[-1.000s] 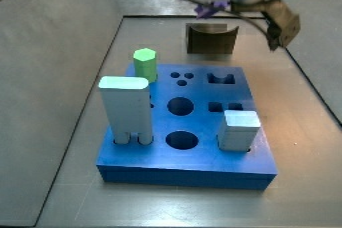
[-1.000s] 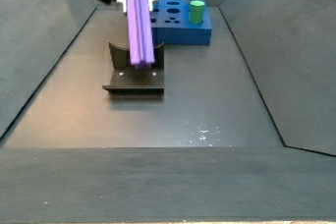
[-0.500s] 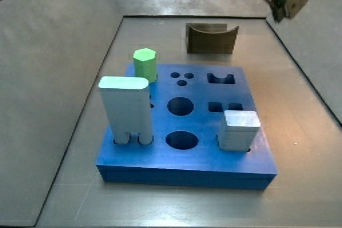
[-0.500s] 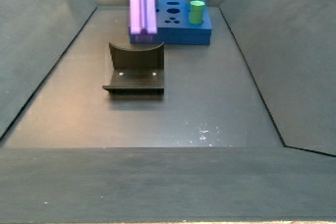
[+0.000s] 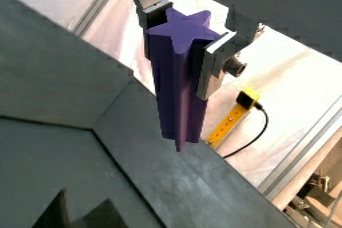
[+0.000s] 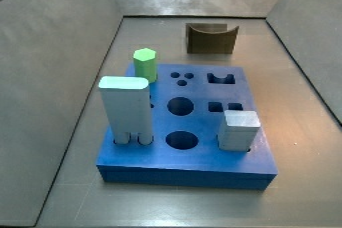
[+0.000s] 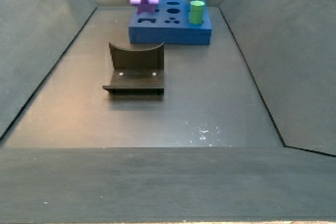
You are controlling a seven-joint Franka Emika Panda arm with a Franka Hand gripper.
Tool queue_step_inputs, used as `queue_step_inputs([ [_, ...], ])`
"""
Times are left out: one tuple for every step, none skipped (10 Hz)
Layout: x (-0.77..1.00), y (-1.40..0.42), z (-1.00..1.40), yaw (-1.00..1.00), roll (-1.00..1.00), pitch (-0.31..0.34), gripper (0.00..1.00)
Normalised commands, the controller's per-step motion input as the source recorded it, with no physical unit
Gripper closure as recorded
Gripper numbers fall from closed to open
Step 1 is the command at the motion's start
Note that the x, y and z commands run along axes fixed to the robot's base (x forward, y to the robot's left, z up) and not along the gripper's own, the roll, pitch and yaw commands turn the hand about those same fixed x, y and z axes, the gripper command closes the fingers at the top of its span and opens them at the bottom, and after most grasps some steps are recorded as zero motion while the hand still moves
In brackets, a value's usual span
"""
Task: Pick up the star object. Move up. Place the star object on the fixture. Regrasp the star object. Move to above the board. Insert the star object.
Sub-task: Move to above the board.
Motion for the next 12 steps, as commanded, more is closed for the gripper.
queue_step_inputs([
  [-0.10,-0.03,1.00,0.01,-0.04,0.141,1.00],
  [-0.09,-0.02,1.00,0.05,-0.05,0.136,1.00],
  [-0.08,-0.02,1.00,0.07,-0.05,0.131,1.00],
  [-0.06,-0.02,1.00,0.09,-0.04,0.118,1.00],
  [-0.03,-0.02,0.85,0.10,-0.04,0.115,1.00],
  [-0.01,-0.02,0.66,0.11,-0.04,0.110,1.00],
  [0.01,-0.02,0.52,0.12,-0.03,0.110,1.00],
  [0.01,-0.03,0.34,0.12,-0.03,0.103,1.00],
  [0.01,-0.02,0.21,0.12,-0.03,0.093,1.00],
  [-0.43,-1.00,-0.01,-0.08,-1.00,0.003,1.00],
  [-0.43,-1.00,-0.04,-0.08,-1.00,-0.007,1.00],
  [-0.46,-1.00,-0.03,-0.07,-1.00,-0.014,1.00],
])
